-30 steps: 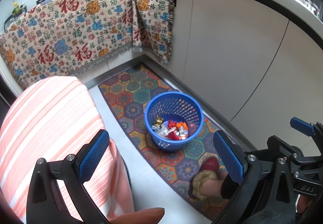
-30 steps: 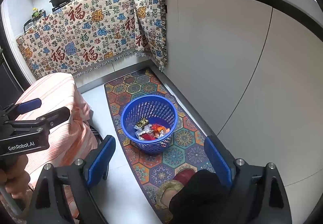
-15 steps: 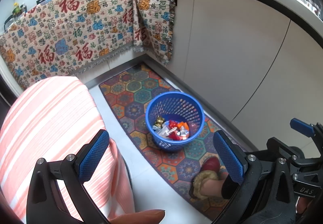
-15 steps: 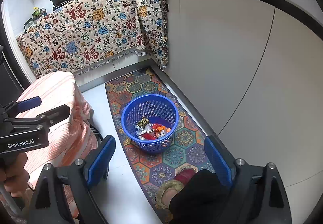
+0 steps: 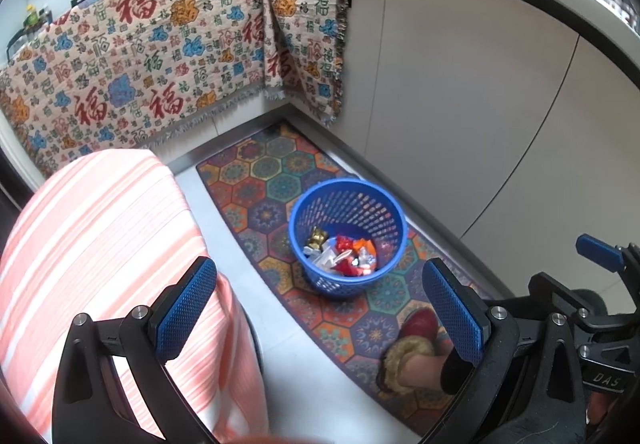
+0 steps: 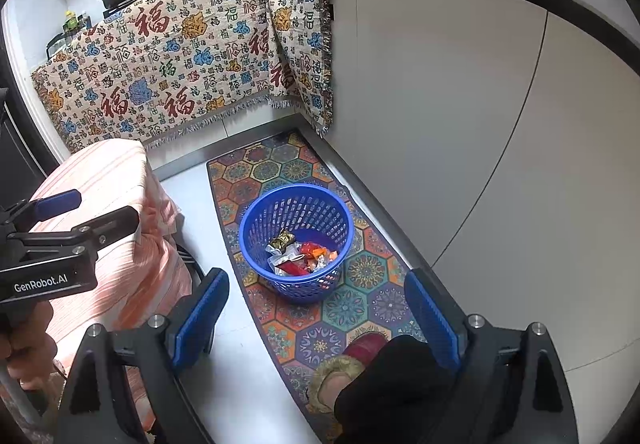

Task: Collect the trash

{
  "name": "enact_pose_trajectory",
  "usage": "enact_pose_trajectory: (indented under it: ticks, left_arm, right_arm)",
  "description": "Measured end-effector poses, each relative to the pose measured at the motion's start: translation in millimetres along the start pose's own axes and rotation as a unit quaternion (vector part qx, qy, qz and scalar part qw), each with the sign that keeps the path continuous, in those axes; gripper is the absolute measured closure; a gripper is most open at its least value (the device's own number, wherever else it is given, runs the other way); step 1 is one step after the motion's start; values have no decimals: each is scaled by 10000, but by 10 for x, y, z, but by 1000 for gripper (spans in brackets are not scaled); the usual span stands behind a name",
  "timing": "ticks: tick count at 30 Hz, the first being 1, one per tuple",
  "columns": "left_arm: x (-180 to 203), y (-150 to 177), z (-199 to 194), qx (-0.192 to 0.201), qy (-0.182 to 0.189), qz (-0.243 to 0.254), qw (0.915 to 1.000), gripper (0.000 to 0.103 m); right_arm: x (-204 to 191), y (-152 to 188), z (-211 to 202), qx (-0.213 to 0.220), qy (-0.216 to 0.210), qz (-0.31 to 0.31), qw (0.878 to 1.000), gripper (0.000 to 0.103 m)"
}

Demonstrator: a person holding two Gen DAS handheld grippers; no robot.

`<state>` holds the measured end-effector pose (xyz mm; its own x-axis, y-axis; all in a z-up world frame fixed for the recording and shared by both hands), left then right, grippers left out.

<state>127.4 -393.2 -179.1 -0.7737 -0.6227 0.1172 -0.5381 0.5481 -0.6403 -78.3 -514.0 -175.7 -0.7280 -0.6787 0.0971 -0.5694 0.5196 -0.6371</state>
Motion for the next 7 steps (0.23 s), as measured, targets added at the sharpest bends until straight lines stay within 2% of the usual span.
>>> enact_pose_trajectory:
  ticks: [7]
  left_arm:
    - [49,24,-9,65,-76,139,9999,1]
  right_arm:
    - [22,27,49,-60,31,28,10000,12]
Point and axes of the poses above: each gripper's, at about its wrist camera, not at the fingertips, and z roughly the way its jaws point, x to its right, y to its underside, the point moved 9 cm from there along z, roughly the way its jaws point, and after that the axes turned 9 degrees about y, right-handed, at the moved point
